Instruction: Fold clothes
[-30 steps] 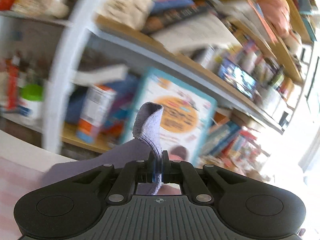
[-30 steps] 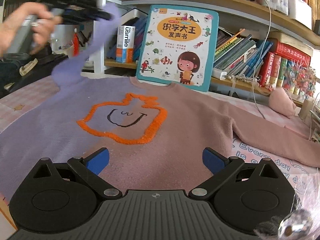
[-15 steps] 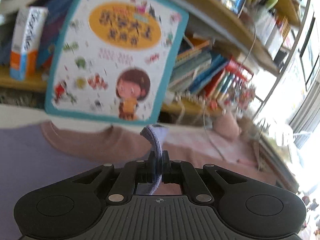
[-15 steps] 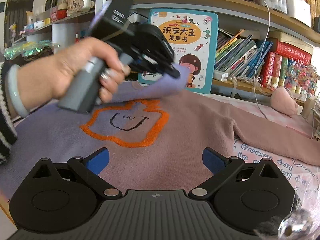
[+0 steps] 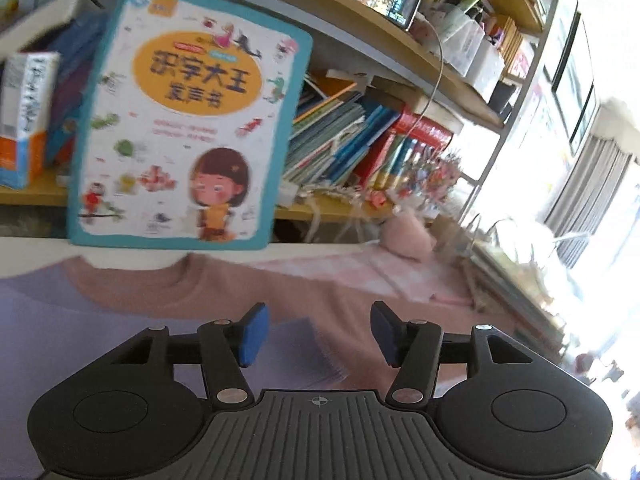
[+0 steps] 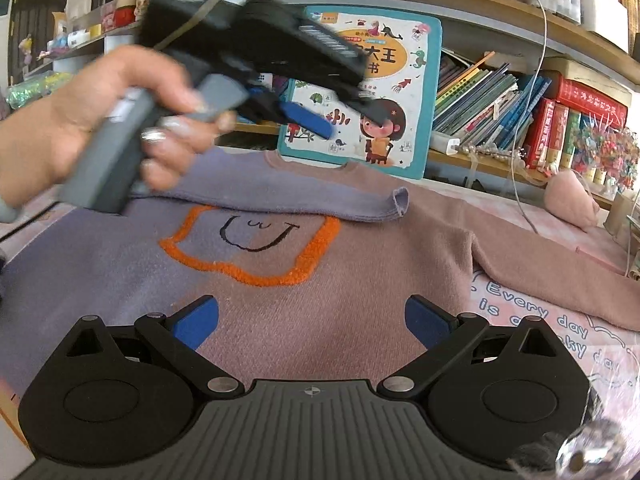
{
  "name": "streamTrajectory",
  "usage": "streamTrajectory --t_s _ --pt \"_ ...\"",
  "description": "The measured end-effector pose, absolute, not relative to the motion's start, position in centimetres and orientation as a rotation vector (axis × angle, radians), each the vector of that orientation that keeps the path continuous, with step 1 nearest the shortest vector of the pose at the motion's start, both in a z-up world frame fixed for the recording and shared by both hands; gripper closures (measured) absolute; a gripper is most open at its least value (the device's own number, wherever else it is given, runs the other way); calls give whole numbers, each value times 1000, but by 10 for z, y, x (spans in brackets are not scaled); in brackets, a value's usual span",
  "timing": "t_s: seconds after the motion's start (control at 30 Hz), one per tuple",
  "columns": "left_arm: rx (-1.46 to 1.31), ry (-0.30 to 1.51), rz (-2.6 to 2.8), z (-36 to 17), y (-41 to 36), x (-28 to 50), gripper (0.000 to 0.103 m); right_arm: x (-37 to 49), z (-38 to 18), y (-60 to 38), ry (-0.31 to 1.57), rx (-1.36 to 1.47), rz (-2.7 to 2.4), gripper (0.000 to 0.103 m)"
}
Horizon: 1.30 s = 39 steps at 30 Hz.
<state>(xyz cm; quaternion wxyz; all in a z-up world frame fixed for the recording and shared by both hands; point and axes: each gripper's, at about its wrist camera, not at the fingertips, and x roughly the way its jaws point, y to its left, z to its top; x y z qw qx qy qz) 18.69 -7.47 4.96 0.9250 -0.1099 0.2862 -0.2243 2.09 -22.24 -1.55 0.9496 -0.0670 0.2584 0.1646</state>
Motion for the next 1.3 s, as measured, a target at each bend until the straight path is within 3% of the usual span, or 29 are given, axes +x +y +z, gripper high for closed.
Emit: streamTrajectory --t_s 0.3,0.63,0.9,1.13,1.3 --pt "11 620 -159 27 -4 113 45 24 -17 -222 544 -137 337 3" --pt "63 647 53 10 49 47 45 26 -17 -227 542 -103 304 3" --pt "-55 678 34 -5 72 36 45 21 -17 -268 607 -18 191 6" --pt "-81 671 21 -7 72 37 45 19 -14 -297 637 23 135 47" --pt "-89 664 -7 -8 66 39 45 19 -19 -302 666 40 148 61"
